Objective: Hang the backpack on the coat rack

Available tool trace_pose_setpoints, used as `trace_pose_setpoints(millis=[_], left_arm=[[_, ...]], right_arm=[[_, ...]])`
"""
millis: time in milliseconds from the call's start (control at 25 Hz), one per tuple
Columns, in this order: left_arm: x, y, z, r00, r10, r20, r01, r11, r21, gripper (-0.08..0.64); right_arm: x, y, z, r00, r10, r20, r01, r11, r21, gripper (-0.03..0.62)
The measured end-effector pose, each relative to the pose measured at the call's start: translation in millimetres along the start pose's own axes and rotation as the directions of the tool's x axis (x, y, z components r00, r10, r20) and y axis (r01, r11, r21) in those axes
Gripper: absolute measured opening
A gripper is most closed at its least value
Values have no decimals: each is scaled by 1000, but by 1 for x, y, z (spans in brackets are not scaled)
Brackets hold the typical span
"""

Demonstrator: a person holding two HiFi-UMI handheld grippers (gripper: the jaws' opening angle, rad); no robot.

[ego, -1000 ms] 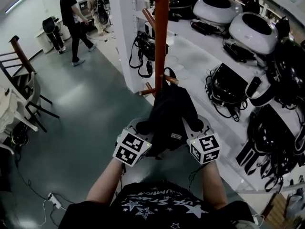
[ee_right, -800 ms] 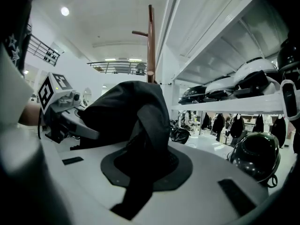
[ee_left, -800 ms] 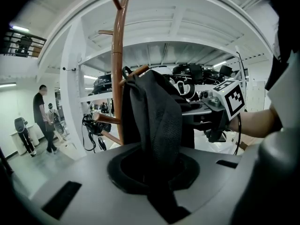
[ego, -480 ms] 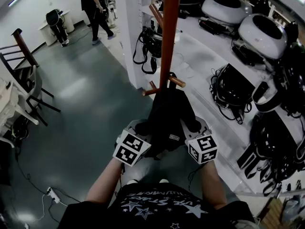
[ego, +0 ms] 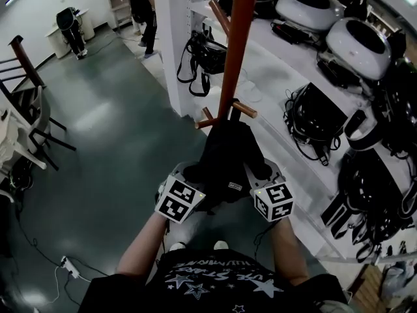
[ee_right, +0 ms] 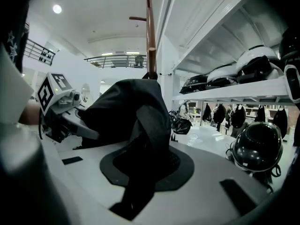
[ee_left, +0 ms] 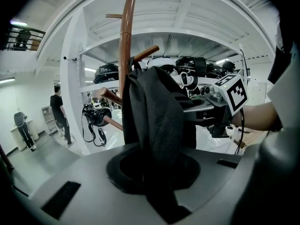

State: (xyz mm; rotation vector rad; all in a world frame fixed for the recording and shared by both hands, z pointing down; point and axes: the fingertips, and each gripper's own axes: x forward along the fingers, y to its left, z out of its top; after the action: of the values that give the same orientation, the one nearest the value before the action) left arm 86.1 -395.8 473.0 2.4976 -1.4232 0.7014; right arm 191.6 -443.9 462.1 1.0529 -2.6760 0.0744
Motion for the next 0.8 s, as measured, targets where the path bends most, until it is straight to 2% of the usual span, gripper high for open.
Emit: trace_pose_setpoints(millis=[240, 560, 800], left_arm=[[10, 12, -17, 999, 4, -43, -2, 1000, 30, 74], [21, 28, -25, 999, 19, -47, -17, 998, 57, 91], [34, 35, -20, 998, 38, -47, -32, 994, 108, 118]], right_arm=[[9, 5, -11, 999, -21, -37, 21, 1000, -7, 75], [22, 4, -20, 996, -62, -57, 62, 998, -1, 77], [26, -7, -27, 994, -81, -74, 83, 996, 17, 78]])
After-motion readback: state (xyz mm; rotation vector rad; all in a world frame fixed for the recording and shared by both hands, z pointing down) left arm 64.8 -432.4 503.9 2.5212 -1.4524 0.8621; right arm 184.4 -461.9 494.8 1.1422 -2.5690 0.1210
